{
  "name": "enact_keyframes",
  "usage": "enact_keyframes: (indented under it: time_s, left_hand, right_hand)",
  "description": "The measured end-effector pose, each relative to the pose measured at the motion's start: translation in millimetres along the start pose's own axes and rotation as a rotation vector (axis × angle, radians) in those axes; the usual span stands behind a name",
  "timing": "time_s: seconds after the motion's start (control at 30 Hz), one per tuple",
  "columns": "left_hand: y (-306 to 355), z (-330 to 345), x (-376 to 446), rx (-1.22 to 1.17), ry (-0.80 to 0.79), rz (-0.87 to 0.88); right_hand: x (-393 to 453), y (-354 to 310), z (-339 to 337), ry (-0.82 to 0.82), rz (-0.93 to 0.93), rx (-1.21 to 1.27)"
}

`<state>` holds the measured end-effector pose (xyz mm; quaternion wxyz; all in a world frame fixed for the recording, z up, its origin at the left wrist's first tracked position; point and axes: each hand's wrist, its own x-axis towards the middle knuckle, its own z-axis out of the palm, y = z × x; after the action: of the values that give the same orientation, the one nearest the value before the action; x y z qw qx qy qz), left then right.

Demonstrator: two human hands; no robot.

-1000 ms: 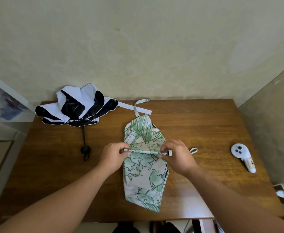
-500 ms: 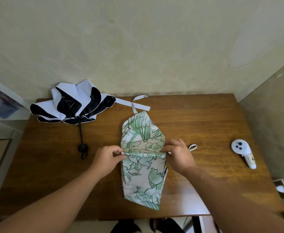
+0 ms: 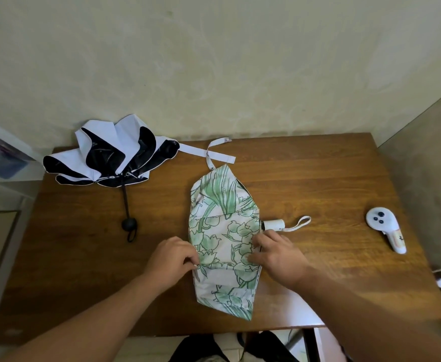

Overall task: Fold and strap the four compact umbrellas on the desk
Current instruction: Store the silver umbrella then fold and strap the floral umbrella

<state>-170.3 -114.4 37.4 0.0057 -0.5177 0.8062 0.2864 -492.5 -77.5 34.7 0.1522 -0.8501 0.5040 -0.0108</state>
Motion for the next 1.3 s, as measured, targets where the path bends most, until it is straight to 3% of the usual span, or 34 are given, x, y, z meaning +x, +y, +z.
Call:
enact_keyframes:
  time_s: [0.37,0.63,0.7,0.77,0.87,1.0,1.1,1.13,1.2,1.3]
  left_hand:
    - [-0.4,26.2,-3.3,0.206,-0.134,0.058]
    - [27.9,28.5,2.1,0.379,-0.063,0.16]
    - [32.9,36.0,6.5,0.294,-0.037,0.233]
    - [34.4,45.4,7.3,0.214,-0.111,0.265]
    - [29.2,55.2,-0.6,0.182,-0.286,0.22]
    - [20.0,54.0,-3.4,0.159,-0.336,0.201]
    - [21.2,34.9,5.6,-0.023,-0.408,0.114]
    - [21.4,26.1,10.9,-0.094,-0.368,0.065]
    - [17.7,6.9,25.6,-0.19,-0.118,-0.067]
    - [7.8,-25.8,57.5,-0.308,0.192,-0.338]
  right_hand:
    - [-11.1,-11.0,27.3,-0.213,0.045,-0.156]
    - [-10.8,-27.5,39.0,-0.163,0.09,-0.203]
    - [-7.2,-28.9,41.2,-0.193,0.098,-0.19]
    - [-4.9,-26.5,40.4,-0.246,0.104,-0.178]
    - [-1.6,-26.5,35.1,-0.369,0.121,-0.14]
    - [10.5,-31.3,17.3,-0.538,0.229,0.054]
    - [38.0,-25.2,-7.1,-0.463,0.272,0.198]
    - [45.3,-21.2,-14.6,-0.371,0.295,0.246]
    - [56.9,-12.9,-22.9,-0.179,0.31,0.31]
    - [64.3,-8.8,-23.5,-0.061,0.258,0.261]
